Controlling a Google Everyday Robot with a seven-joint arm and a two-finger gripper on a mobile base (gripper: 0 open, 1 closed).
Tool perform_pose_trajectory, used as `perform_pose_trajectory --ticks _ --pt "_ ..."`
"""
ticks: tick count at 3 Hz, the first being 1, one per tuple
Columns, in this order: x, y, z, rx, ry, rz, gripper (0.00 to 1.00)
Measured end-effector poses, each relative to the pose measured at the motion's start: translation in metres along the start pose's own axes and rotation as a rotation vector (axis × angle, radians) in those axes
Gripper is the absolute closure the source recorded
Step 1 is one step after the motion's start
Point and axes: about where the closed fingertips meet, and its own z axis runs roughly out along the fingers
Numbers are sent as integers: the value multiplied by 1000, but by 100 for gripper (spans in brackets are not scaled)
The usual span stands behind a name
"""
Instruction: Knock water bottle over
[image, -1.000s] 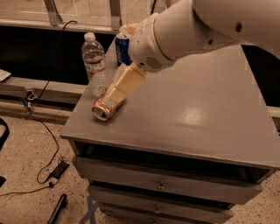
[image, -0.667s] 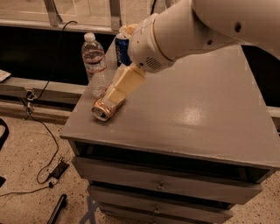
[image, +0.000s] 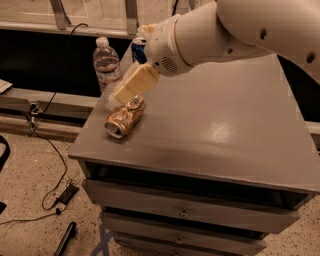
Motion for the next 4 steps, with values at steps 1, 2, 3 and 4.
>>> perform_pose_trajectory --ticks 1,2,3,4 --pt "4 -30 23 32 -80 52 0" --pt "11 -46 41 65 -164 103 0" --pt "14 -53 56 104 -265 142 0" --pt "10 -62 70 135 -343 141 0"
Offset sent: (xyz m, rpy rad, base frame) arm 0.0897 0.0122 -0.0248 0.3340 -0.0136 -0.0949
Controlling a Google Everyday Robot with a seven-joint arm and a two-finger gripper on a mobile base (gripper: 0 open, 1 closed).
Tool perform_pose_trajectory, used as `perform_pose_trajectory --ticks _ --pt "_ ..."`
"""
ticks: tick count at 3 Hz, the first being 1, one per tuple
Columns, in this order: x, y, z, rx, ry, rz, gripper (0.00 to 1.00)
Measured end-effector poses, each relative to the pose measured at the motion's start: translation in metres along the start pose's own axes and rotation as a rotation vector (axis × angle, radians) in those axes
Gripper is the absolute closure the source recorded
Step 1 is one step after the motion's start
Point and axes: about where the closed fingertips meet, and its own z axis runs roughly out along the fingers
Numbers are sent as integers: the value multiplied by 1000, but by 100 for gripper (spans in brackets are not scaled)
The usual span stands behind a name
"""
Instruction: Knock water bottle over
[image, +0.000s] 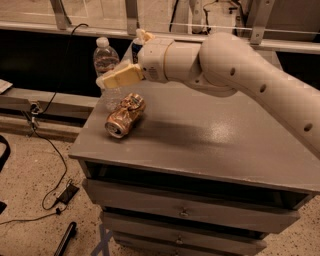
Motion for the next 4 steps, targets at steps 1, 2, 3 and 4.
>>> perform_pose_trajectory --ticks 1,2,3,4 --pt "5 -2 13 -7 -35 21 0" --pt "5 7 30 -55 -6 30 0" --pt "9 16 35 -93 10 53 0" --pt "15 22 42 -131 -5 84 0"
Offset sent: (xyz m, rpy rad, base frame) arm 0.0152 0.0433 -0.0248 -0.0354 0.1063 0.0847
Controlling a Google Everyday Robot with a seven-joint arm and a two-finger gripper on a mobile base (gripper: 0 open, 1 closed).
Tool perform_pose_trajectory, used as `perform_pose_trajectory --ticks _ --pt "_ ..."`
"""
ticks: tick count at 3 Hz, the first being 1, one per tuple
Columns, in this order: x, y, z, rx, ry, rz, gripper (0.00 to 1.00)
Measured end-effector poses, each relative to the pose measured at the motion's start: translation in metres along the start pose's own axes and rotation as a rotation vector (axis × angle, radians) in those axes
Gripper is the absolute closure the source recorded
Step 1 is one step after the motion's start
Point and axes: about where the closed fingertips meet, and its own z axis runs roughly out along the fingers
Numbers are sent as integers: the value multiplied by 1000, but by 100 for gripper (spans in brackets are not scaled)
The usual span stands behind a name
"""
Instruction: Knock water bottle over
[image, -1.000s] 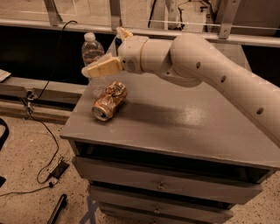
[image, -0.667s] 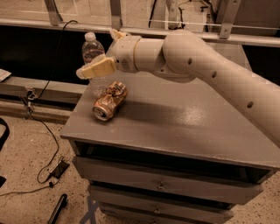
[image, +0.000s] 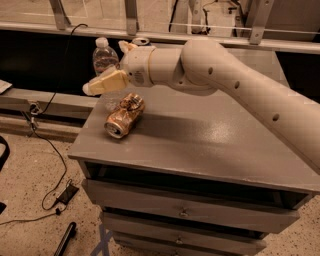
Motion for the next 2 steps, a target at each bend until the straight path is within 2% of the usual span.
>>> perform_pose_trajectory --ticks 1,2 --pt "15 -1 5 8 13 18 18" --pt "31 -6 3 49 16 45 43"
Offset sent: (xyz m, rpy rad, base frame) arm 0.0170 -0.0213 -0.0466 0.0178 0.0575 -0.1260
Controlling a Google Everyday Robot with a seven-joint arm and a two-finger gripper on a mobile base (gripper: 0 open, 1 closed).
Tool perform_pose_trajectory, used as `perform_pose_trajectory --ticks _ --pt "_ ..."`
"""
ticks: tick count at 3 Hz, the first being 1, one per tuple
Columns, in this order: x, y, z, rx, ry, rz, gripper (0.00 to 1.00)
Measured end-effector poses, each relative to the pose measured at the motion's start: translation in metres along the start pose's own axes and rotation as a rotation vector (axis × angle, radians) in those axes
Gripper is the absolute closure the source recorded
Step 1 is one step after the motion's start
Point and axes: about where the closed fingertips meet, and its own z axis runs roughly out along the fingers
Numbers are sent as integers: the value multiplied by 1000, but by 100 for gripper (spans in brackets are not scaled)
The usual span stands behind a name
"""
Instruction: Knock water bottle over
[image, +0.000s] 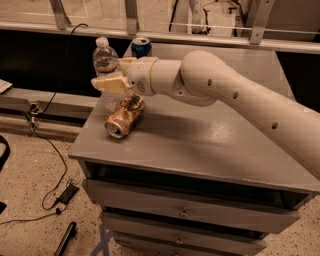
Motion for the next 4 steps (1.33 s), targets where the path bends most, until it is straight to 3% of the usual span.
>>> perform_pose_trajectory --ticks 1,2,3,4 --pt "4 -5 -4 22 -33 15 65" --pt "-12 -8 -13 34 -78 -13 88" --pt "-44 -7 -17 18 -108 -75 100" --pt "-76 -12 -32 44 -124 -107 100"
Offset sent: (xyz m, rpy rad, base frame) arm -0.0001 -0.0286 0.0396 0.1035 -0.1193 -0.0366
